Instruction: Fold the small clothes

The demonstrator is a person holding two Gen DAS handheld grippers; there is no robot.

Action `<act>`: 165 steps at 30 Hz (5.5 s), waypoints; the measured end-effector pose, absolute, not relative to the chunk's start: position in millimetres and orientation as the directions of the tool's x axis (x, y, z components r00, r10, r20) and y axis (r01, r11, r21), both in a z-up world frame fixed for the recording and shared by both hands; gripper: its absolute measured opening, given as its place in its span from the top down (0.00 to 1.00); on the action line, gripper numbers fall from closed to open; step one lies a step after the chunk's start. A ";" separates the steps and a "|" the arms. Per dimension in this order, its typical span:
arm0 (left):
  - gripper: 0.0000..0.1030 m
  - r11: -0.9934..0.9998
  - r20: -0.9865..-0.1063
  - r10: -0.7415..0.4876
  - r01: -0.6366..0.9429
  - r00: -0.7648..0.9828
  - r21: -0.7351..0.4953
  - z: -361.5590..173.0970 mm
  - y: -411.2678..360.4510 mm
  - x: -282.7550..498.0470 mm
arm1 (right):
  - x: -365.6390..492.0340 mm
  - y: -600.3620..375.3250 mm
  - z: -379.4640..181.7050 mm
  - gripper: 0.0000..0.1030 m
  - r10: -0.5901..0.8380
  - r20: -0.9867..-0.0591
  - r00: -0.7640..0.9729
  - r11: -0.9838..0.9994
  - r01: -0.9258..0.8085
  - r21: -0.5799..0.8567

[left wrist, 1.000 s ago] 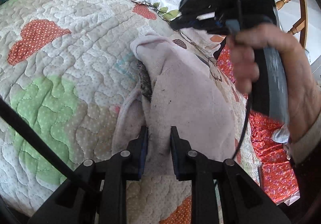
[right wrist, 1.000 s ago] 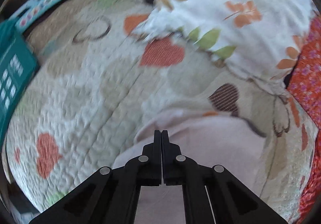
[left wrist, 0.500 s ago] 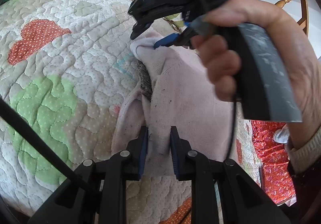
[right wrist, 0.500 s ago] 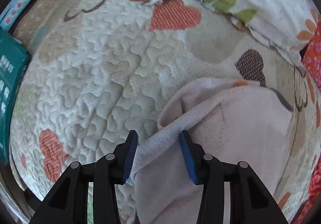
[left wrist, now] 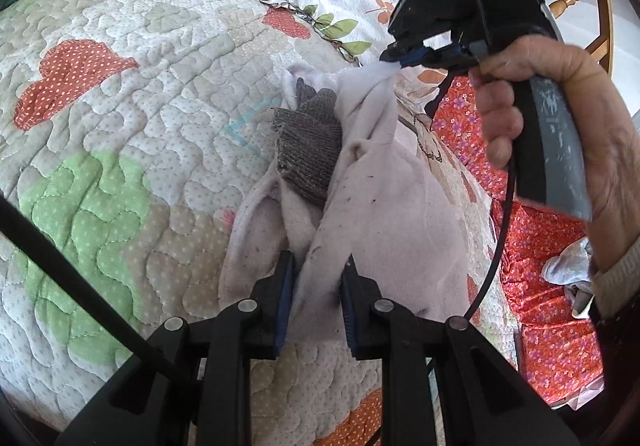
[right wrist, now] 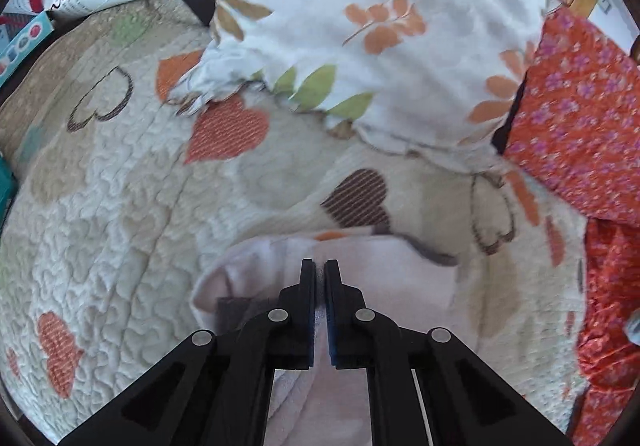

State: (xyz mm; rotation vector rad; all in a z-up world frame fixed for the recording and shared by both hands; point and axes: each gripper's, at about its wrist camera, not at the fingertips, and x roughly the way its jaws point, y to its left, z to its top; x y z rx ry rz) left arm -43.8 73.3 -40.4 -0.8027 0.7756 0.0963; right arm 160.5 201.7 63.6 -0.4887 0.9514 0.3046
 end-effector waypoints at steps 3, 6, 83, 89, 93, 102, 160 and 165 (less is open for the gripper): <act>0.80 0.708 -0.660 -0.204 -0.357 0.723 -0.610 -41.1 73.6 -41.5 | 160.1 215.3 58.5 0.96 0.043 -0.833 0.551 0.832 -0.482 -0.276; 0.80 0.708 -0.663 -0.207 -0.358 0.719 -0.609 -41.9 74.6 -40.4 | 152.2 249.1 31.8 0.95 0.054 -0.854 0.517 0.802 -0.532 -0.272; 0.42 0.755 -0.787 -0.290 -0.374 0.545 -0.538 7.3 10.5 22.4 | 85.7 -186.1 39.0 0.72 0.653 -0.635 0.412 0.754 -0.428 0.498; 0.42 0.813 -0.778 -0.187 -0.350 0.600 -0.466 40.1 -2.6 43.8 | 67.0 -156.8 -10.5 0.72 0.595 -0.728 0.341 0.788 -0.427 0.444; 0.40 0.852 -0.822 -0.112 -0.372 0.559 -0.369 19.6 -2.0 73.8 | 50.4 -159.1 -29.3 0.74 0.562 -0.742 0.366 0.808 -0.435 0.398; 0.18 0.808 -0.864 -0.126 -0.454 0.488 -0.375 -20.1 21.3 76.7 | 46.8 -176.5 -45.0 0.74 0.632 -0.664 0.398 0.766 -0.446 0.462; 0.00 0.892 -0.682 0.355 -0.449 0.639 0.044 64.0 -109.4 -101.9 | -36.7 -214.7 -31.7 0.44 0.294 -0.700 0.650 0.954 -0.238 0.179; 0.00 0.898 -0.713 0.349 -0.435 0.608 0.068 53.1 -112.4 -93.9 | -35.0 -215.9 -31.4 0.40 0.266 -0.698 0.665 0.963 -0.213 0.164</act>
